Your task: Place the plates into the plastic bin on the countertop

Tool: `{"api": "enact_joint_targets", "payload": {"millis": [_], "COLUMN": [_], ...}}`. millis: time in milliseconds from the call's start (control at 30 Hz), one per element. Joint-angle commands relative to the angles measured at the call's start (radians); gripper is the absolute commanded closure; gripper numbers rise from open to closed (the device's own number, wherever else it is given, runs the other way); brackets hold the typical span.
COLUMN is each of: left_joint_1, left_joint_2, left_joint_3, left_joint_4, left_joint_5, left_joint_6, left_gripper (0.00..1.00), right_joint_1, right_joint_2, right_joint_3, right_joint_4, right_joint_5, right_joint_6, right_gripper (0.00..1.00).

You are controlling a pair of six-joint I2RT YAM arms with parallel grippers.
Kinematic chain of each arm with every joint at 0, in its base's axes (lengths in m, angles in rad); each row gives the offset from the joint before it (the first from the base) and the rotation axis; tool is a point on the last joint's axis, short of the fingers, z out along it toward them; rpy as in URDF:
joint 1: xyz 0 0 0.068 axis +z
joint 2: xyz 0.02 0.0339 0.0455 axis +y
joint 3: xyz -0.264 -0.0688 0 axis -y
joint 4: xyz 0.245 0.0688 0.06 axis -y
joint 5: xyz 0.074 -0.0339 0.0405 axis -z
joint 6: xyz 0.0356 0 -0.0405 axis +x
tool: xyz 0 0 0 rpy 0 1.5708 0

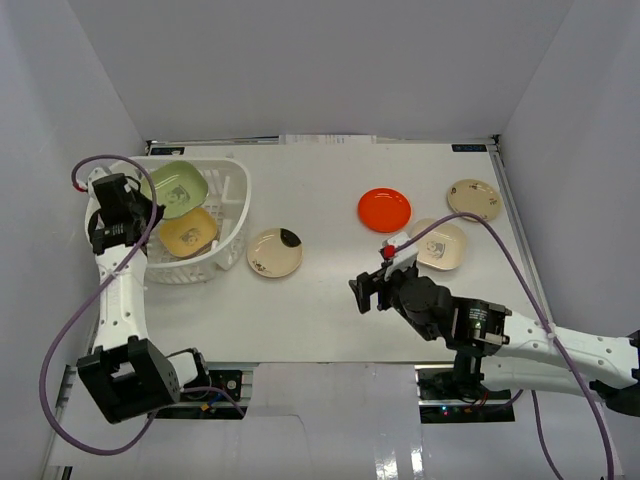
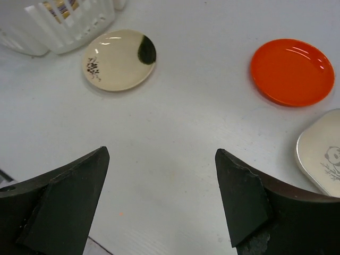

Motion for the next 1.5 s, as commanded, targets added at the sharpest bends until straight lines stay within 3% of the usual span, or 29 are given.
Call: {"api": "enact_joint_targets", "payload": {"millis": [0,100,133,233,267,333,367,467,533,667,800,867,967,1033,1167,1367,1467], "left_joint_1": [0.021,0.022,0.022,0.022,0.022,0.022,0.022,0.022,0.022,0.003,-0.146,-0.218,-0.313,-0.34,-0.381,-0.481,-0.513], "left_joint_2": [0.053,0.09,0.093,0.112,0.112,0.1,0.089,0.043,0.001,-0.098,-0.19,-0.242,-0.301,-0.322,-0.362,-0.405,-0.402], "left_joint_3": [-0.05,-0.07,-0.079,-0.088,-0.088,-0.087,-0.085,-0.07,-0.068,-0.094,-0.12,-0.14,-0.202,-0.257,-0.299,-0.302,-0.292], "left_joint_4": [0.046,0.057,0.071,0.078,0.08,0.085,0.095,0.101,0.108,0.179,0.218,0.22,0.209,0.206,0.186,0.184,0.168], "left_joint_5": [0.033,-0.011,-0.02,-0.013,-0.011,-0.006,0.006,0.017,0.113,0.322,0.492,0.542,0.637,0.671,0.713,0.764,0.768], "left_joint_6": [-0.015,-0.006,0.0,0.005,0.002,-0.004,-0.009,-0.01,-0.016,-0.03,0.025,0.066,0.114,0.125,0.155,0.175,0.184], "left_gripper": [0.99,0.9,0.76,0.49,0.3,0.17,0.04,0.02,0.02,0.02,0.02,0.02,0.02,0.02,0.02,0.02,0.02], "right_joint_1": [-0.097,-0.233,-0.29,-0.361,-0.41,-0.468,-0.538,-0.678,-0.785,-0.991,-1.14,-1.157,-1.183,-1.238,-1.309,-1.338,-1.346], "right_joint_2": [-0.005,0.014,0.031,0.072,0.084,0.133,0.168,0.228,0.261,0.392,0.471,0.505,0.506,0.494,0.462,0.495,0.541], "right_joint_3": [-0.007,-0.023,-0.026,-0.021,-0.015,-0.004,0.005,0.016,0.025,0.069,0.1,0.106,0.07,0.007,-0.097,-0.151,-0.151], "right_joint_4": [0.03,0.028,0.03,0.033,0.036,0.066,0.076,0.122,0.158,0.198,0.258,0.258,0.257,0.26,0.258,0.273,0.316], "right_joint_5": [-0.001,-0.132,-0.179,-0.204,-0.222,-0.249,-0.287,-0.327,-0.324,-0.348,-0.332,-0.303,-0.217,-0.264,-0.315,-0.35,-0.411], "right_joint_6": [0.055,0.075,0.078,0.08,0.078,0.072,0.072,0.078,0.086,0.132,0.181,0.169,0.136,0.155,0.185,0.156,0.147], "right_gripper": [0.14,0.14,0.14,0.15,0.15,0.15,0.16,0.18,0.22,0.39,0.46,0.45,0.33,0.26,0.25,0.37,0.51]}}
